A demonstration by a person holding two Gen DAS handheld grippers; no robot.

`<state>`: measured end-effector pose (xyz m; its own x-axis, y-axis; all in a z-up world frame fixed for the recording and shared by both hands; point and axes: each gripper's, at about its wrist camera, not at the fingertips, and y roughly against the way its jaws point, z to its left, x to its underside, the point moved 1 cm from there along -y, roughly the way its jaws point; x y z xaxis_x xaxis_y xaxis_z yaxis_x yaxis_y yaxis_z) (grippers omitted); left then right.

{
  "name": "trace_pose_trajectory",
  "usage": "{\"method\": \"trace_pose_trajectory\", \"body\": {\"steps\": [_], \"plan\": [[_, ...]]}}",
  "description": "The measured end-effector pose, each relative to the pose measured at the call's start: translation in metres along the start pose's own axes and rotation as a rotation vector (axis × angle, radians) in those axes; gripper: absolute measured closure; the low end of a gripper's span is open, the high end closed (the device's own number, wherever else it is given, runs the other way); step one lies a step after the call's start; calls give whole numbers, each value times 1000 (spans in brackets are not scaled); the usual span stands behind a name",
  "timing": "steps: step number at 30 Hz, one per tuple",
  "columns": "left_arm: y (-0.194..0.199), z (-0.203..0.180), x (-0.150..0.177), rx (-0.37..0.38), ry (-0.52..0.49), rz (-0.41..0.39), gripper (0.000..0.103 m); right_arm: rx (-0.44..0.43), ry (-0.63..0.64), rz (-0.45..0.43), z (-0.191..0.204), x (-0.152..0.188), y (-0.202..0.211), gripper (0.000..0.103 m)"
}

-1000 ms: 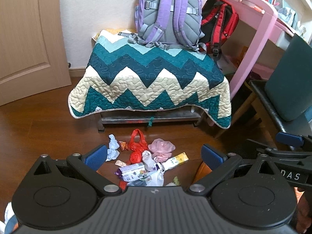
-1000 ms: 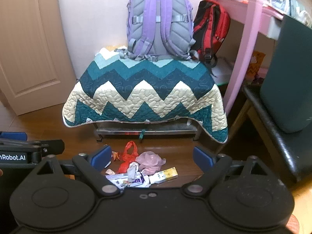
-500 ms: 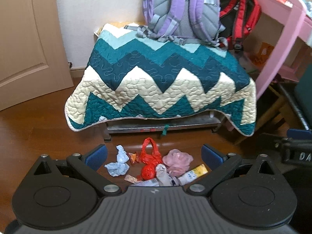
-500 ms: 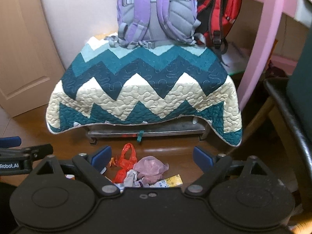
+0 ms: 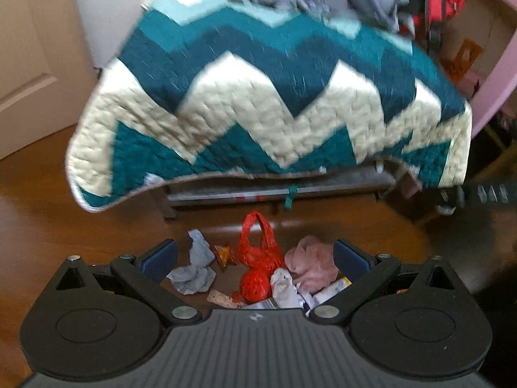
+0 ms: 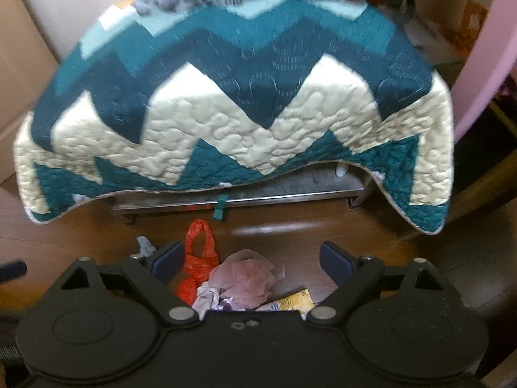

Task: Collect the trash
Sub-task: 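Lower left tool onto white tissue while right tool lowers onto pink mesh bag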

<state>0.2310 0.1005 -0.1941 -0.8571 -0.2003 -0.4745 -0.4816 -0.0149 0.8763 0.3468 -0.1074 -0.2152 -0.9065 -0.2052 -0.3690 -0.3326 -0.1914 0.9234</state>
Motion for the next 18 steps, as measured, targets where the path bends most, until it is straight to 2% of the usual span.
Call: {"method": "trace_pose_trajectory", "body": {"steps": [5,8,13,18], "plan": [[-57,-22,12,4,-38,95,0,32,-40,109,-13,2,-66,13],[-92,-29,23,4,-27,169,0,44,-71,184,-21,10,-105,13],[-144,-35,40,8,-38,236,0,45,-121,278,-27,20,-158,13],[-189,-35,55,25,0,316,1,41,-160,350,-30,31,-204,13]]}}
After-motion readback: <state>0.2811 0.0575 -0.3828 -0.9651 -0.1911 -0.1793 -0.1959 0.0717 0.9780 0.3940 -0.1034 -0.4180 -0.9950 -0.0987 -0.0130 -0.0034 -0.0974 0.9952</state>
